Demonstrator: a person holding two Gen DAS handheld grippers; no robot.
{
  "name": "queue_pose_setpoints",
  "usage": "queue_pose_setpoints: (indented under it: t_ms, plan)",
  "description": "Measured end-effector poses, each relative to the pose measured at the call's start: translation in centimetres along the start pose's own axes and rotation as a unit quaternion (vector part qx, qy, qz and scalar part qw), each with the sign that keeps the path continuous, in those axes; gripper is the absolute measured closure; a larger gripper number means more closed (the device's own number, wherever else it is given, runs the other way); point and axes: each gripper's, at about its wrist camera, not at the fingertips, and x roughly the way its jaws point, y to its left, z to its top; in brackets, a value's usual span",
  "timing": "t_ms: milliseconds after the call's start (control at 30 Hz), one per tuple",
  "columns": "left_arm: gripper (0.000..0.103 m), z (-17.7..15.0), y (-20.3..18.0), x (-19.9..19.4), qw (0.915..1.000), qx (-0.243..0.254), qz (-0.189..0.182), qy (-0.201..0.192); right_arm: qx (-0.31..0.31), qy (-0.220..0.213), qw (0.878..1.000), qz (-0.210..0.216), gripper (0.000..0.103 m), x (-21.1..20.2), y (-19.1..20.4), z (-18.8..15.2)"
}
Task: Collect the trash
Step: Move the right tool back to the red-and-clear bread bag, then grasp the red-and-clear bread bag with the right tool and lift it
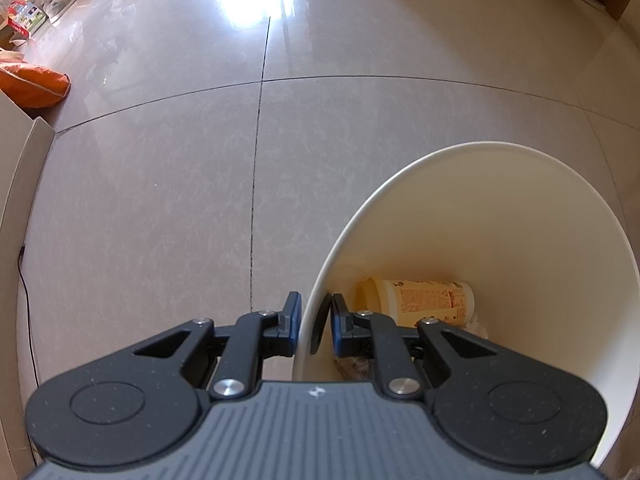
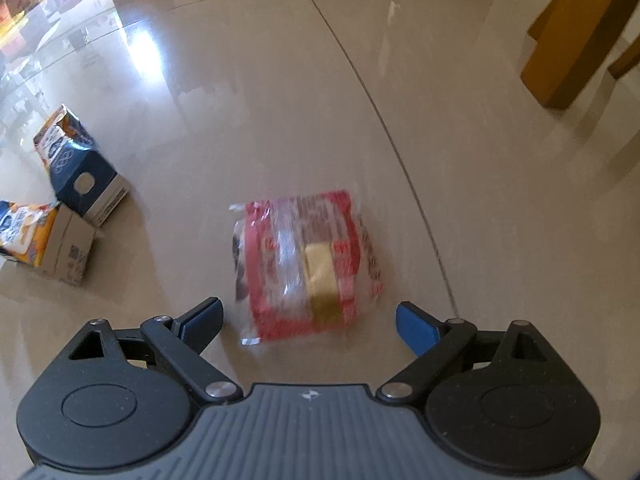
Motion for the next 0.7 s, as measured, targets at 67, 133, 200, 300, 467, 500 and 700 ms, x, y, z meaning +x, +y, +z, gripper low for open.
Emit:
queue_pose_setpoints:
  t_ms: [67,133,200,300,467,500,700]
  plan:
    - [0.089,0.0,-0.1,0.1,1.0,0.001,0.001,0.002,-0.005,-0.004,1.0,0.002,0.006,0.2,0.0,0.4]
    - [0.089,0.1,-0.1,0.1,1.0,0.001,0.002,0.003,-0.006,-0.006,1.0,0.002,0.006,0.5,0.0,0.8]
    - [0.089,0.2,-0.2,0.0,1.0,0.0,0.003,0.005,-0.008,-0.009,1.0,0.001,0.006,0.6,0.0,1.0]
    - [0.089,0.3,-0.3,0.0,1.0,-0.001,0.004,0.004,-0.008,-0.008,1.0,0.001,0.009,0.4,0.2,1.3]
    - [0.089,0.4,-0.3,-0.1,1.0,-0.001,0.004,0.006,-0.015,-0.003,1.0,0.005,0.026,0.1,0.1,2.6]
    - [0.089,0.5,-0.3,-0.1,1.0,-0.001,0.004,0.006,-0.015,0.0,1.0,0.004,0.029,0.0,0.2,2.6]
    - [0.089,0.5,-0.3,-0.3,1.0,-0.002,0.005,0.005,-0.008,0.019,1.0,-0.001,0.051,-0.8,0.8,3.1]
